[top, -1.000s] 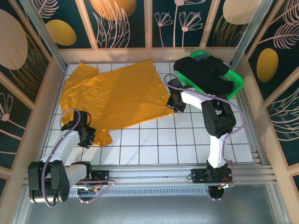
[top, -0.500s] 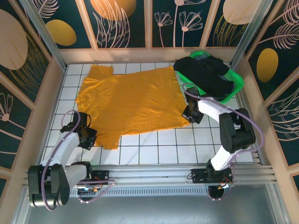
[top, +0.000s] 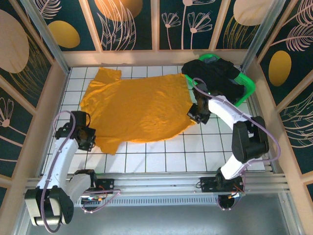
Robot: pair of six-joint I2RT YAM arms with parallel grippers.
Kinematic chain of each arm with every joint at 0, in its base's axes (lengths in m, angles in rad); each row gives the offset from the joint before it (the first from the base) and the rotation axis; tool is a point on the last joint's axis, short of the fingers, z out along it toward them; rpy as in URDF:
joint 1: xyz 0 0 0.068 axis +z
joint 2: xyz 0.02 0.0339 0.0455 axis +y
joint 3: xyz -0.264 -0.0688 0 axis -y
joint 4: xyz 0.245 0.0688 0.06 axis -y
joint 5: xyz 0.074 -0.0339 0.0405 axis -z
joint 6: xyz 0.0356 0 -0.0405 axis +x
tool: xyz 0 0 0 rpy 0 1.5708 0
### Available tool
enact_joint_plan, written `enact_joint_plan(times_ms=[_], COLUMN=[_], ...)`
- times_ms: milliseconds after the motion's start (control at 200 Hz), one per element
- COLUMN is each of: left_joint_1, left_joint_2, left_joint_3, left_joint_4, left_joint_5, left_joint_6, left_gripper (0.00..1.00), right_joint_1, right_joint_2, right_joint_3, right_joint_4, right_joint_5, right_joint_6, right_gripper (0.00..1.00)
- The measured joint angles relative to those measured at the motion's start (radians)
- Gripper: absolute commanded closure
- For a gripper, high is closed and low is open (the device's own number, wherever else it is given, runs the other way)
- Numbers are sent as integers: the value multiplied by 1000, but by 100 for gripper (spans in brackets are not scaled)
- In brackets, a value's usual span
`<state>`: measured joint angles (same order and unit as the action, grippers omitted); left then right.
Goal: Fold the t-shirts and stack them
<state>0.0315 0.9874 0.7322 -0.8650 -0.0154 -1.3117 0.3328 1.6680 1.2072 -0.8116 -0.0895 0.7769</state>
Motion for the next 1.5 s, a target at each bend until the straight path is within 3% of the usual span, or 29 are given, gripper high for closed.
enact_joint_plan(times_ms=[265,716,1056,1456,1496], left_joint_1=[0,0,0,0,0], left_joint_2=[200,498,631,703,710], left_joint_3=[140,365,451,467,470], left_joint_4=[112,212,245,270,273], left_joint_5=[-51,-149,-198,-207,-206], left_joint_6=[40,277,430,518,527], left_gripper=[100,100,100,100,92], right_joint_1=[-22,-35,-38,-38,-38], right_joint_2=[148,332,414,463,469], right_joint_3=[201,408,512,591,591], right_joint_4=[-33,-39,-43,-52,-52], right_joint_5=[12,56,73,93,93], right_joint_6=[19,42,47,53,52], right_gripper=[100,100,100,100,100])
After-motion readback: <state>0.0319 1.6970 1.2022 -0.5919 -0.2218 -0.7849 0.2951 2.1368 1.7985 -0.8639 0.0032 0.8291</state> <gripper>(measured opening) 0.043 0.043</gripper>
